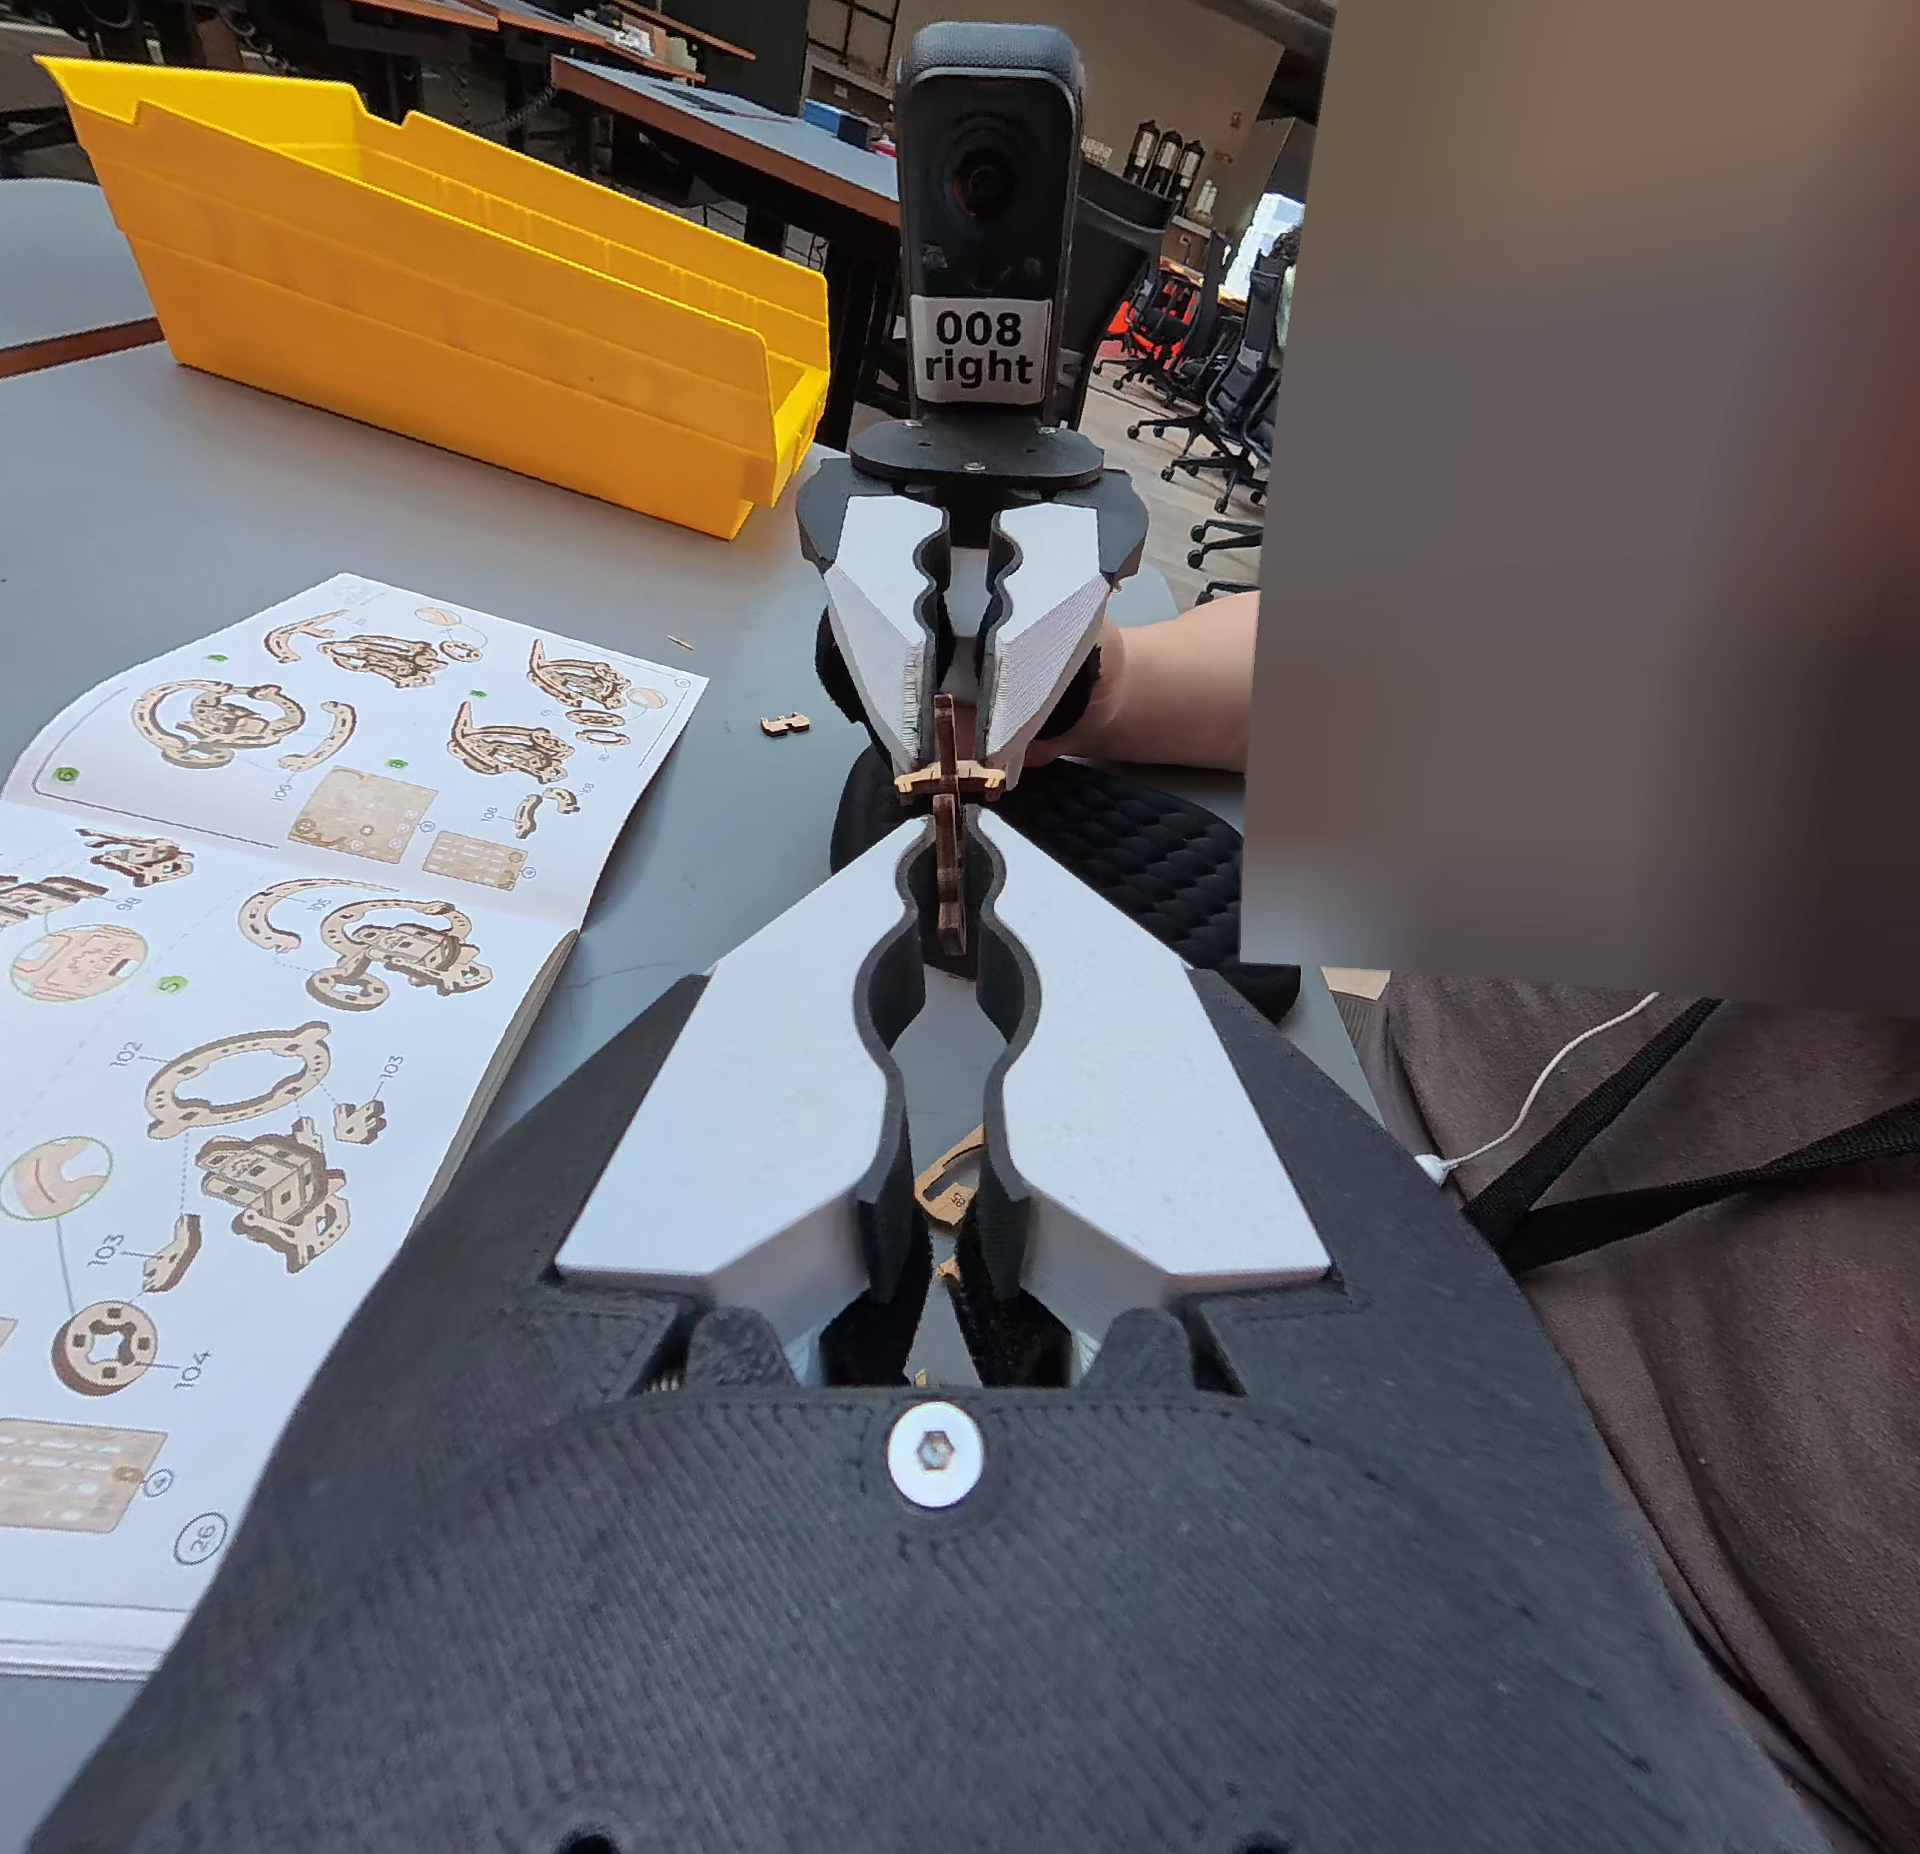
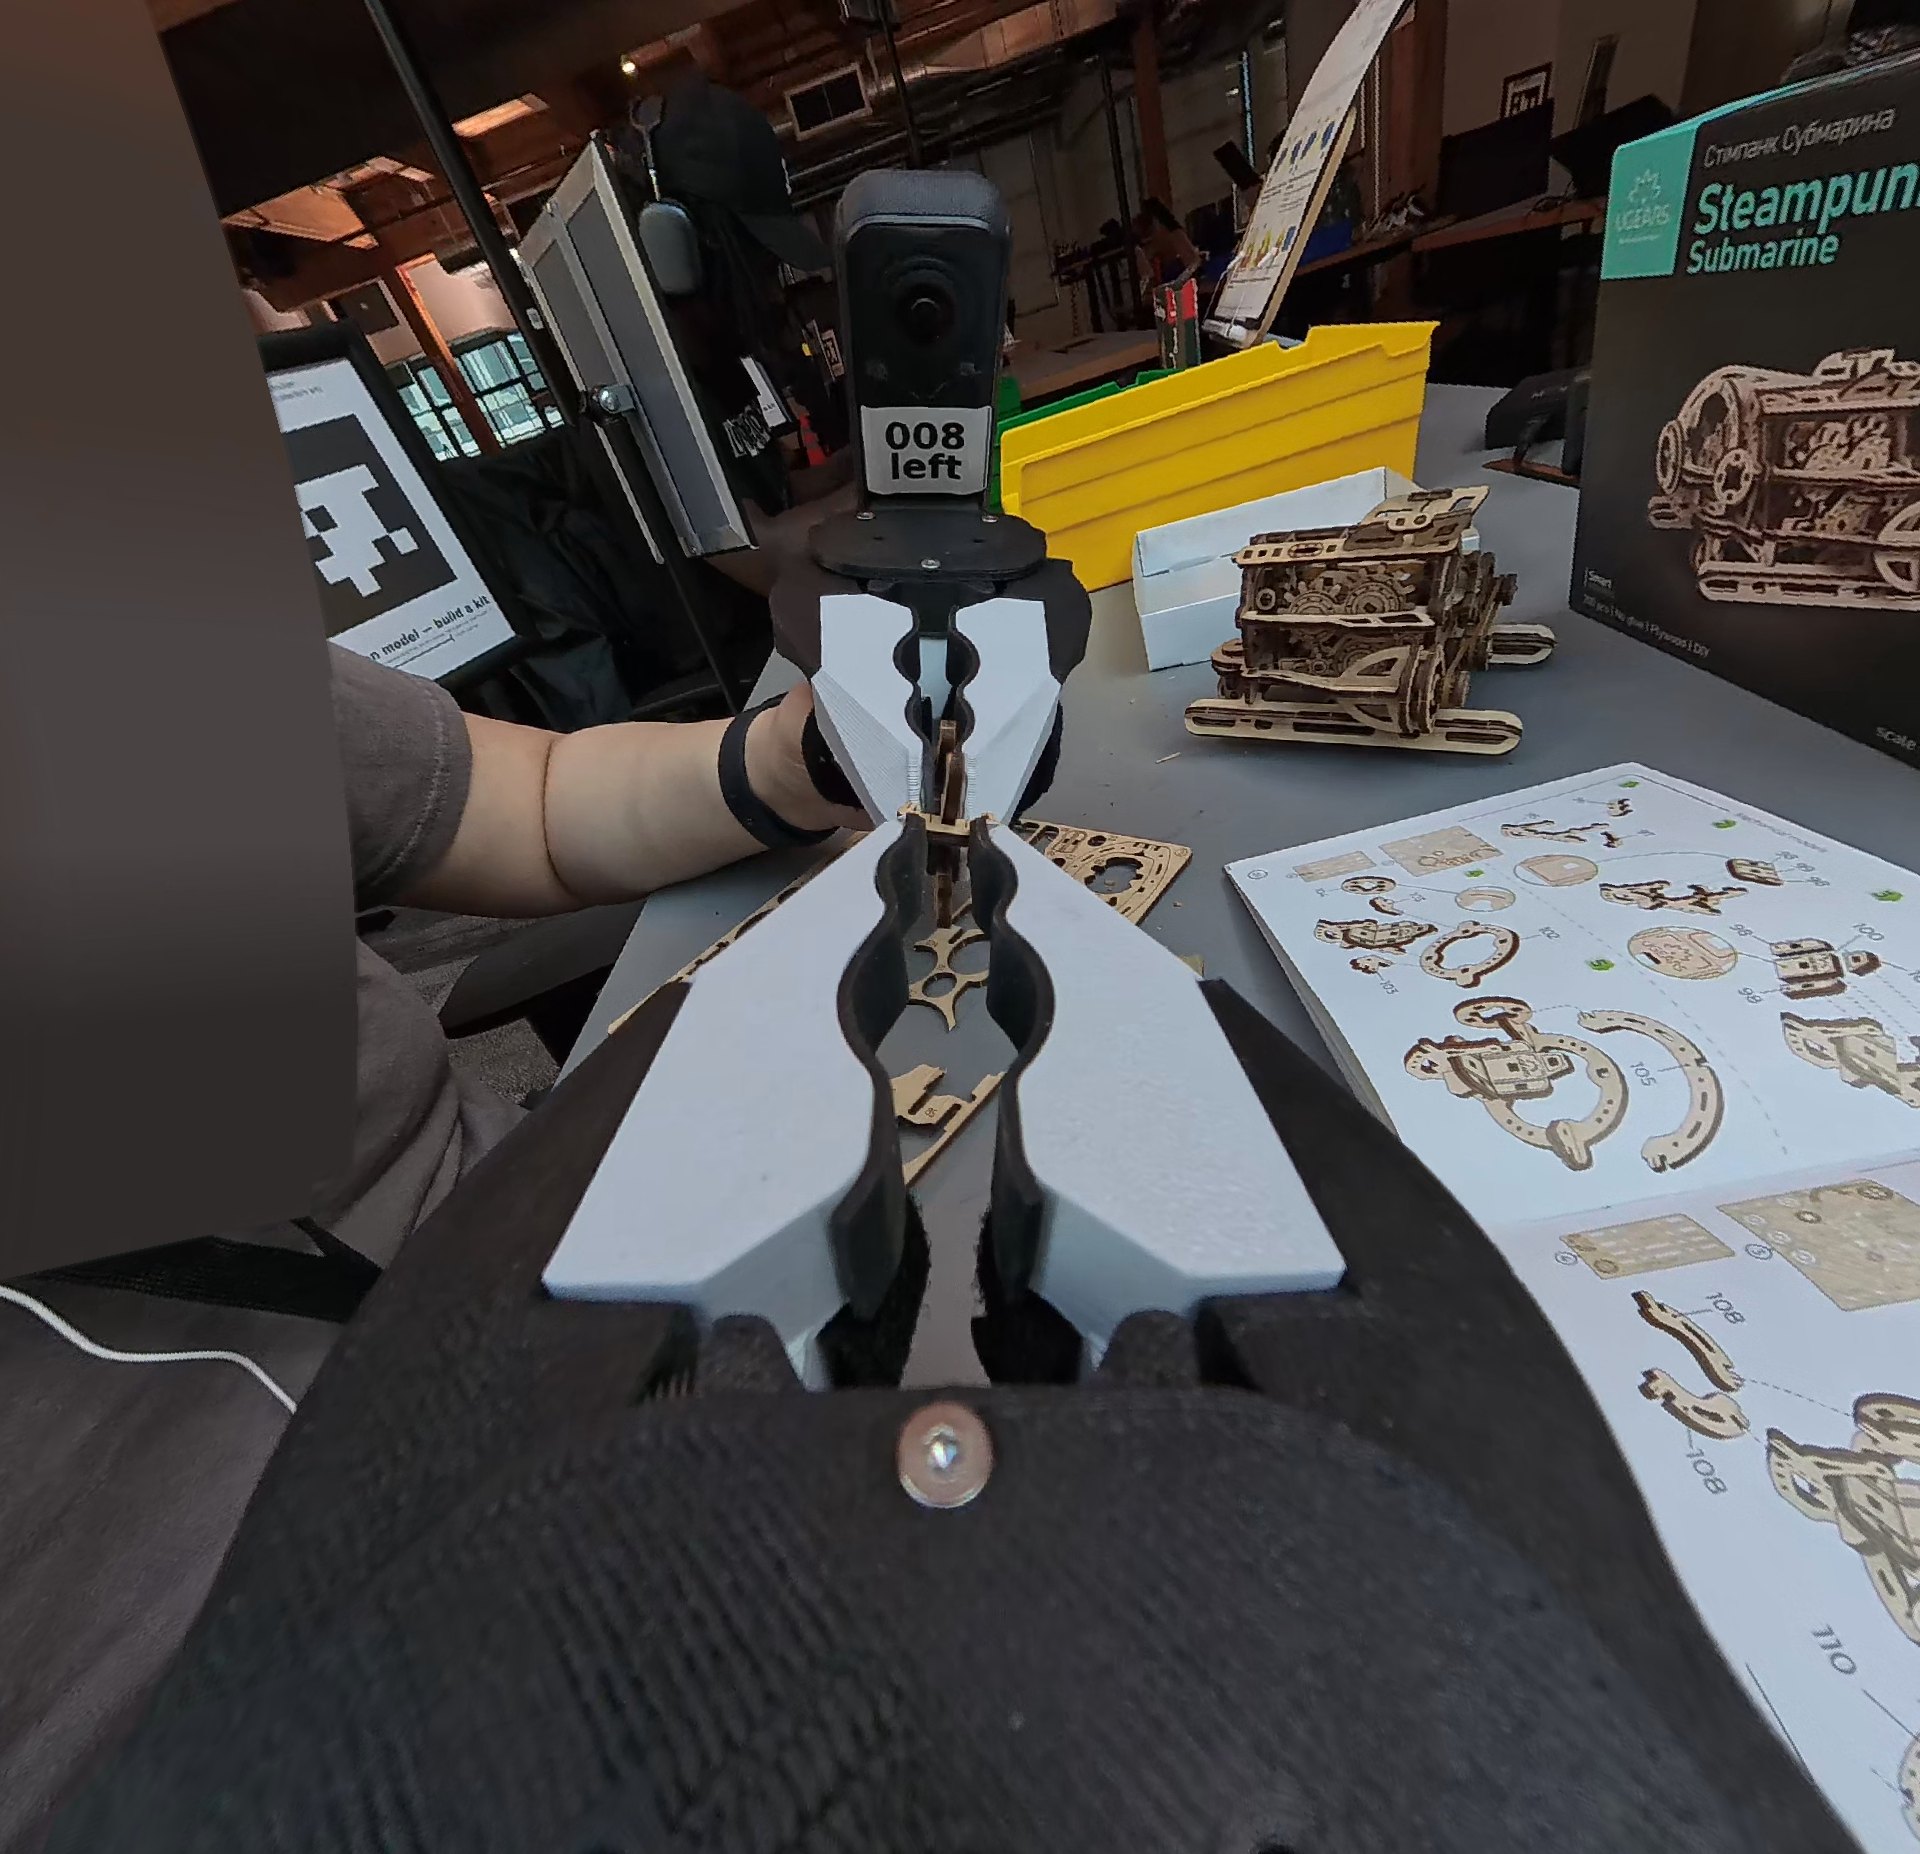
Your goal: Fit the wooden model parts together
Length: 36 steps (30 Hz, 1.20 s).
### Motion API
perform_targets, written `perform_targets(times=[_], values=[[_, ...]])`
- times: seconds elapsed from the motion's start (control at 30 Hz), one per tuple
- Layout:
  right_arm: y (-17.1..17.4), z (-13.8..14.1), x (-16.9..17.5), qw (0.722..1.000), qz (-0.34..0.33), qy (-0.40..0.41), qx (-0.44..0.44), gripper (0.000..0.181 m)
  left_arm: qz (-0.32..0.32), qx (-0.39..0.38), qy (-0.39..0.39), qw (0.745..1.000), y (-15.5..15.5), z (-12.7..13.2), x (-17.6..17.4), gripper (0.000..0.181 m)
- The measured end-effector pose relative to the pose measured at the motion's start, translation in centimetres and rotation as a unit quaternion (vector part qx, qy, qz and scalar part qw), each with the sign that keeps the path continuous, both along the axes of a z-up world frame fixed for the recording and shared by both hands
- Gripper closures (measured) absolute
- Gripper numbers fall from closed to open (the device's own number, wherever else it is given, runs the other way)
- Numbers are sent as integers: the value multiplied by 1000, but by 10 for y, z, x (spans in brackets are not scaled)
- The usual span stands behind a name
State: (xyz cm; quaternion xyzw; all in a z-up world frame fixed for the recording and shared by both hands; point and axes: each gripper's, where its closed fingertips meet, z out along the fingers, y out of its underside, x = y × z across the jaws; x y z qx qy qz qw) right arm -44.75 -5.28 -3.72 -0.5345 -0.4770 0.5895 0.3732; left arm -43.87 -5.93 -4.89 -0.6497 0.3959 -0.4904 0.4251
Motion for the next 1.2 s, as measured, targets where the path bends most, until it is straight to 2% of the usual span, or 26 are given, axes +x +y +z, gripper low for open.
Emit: perform_targets(times=[0.3,0.6,0.83,1.07,1.2], values=[[-4,3,0,1000,20,12,-15,175,-16,1,-11,1000,-4,2,1,181],[-1,1,-1,1000,8,9,-1,175,-12,-34,-25,999,-1,1,4,181],[1,2,0,1000,0,9,7,174,3,-10,-27,1000,2,2,5,181],[-2,9,2,997,-17,8,73,174,10,40,-38,998,0,8,7,181],[-4,14,4,995,-28,11,95,175,7,42,-54,998,-2,12,8,181]])
